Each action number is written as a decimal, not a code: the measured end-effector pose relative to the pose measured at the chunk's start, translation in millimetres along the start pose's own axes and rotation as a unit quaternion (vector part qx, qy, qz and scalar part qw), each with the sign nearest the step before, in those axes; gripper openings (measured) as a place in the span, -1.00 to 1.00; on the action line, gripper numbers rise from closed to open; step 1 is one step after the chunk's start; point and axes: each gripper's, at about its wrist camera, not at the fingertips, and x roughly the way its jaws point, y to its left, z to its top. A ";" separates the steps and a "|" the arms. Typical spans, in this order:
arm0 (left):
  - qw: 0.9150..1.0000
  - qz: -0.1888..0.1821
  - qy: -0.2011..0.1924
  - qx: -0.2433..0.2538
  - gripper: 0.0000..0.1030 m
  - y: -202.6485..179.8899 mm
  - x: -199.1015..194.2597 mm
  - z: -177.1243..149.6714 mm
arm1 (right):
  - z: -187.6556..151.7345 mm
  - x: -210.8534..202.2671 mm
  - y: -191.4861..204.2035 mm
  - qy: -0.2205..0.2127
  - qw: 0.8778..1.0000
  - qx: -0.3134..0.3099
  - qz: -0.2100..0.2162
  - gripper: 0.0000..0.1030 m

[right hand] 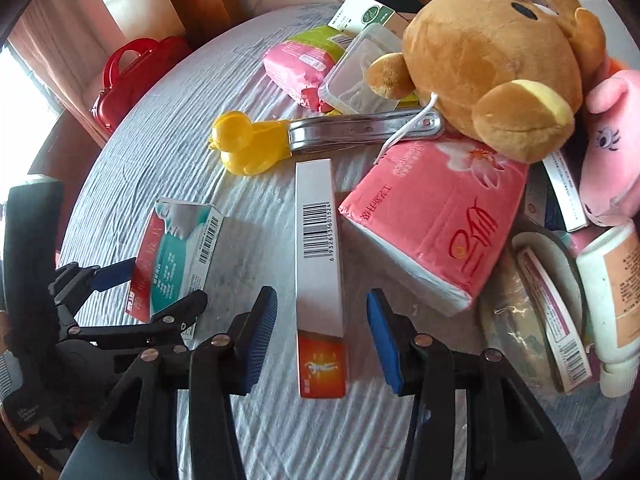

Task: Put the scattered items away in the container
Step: 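Grasp the red-teal medicine box with the left tool while the right grasps a white-orange box, then lift both boxes and carry them over the blue crate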

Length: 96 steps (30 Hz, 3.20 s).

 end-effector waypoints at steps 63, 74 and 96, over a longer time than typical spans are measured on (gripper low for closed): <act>0.966 0.017 -0.258 0.013 0.45 -86.8 -227.1 -19.1 | -38.2 -223.2 -8.3 -0.221 0.973 -0.022 -0.055 -0.56; 0.947 -0.030 -0.310 0.071 0.45 -140.1 -258.6 -28.8 | -72.0 -283.0 -23.6 -0.266 0.956 0.023 -0.117 -0.56; 0.914 -0.114 -0.357 0.155 0.45 -438.8 -319.7 -25.7 | -165.3 -446.3 -280.7 -0.358 0.904 0.071 -0.225 -0.56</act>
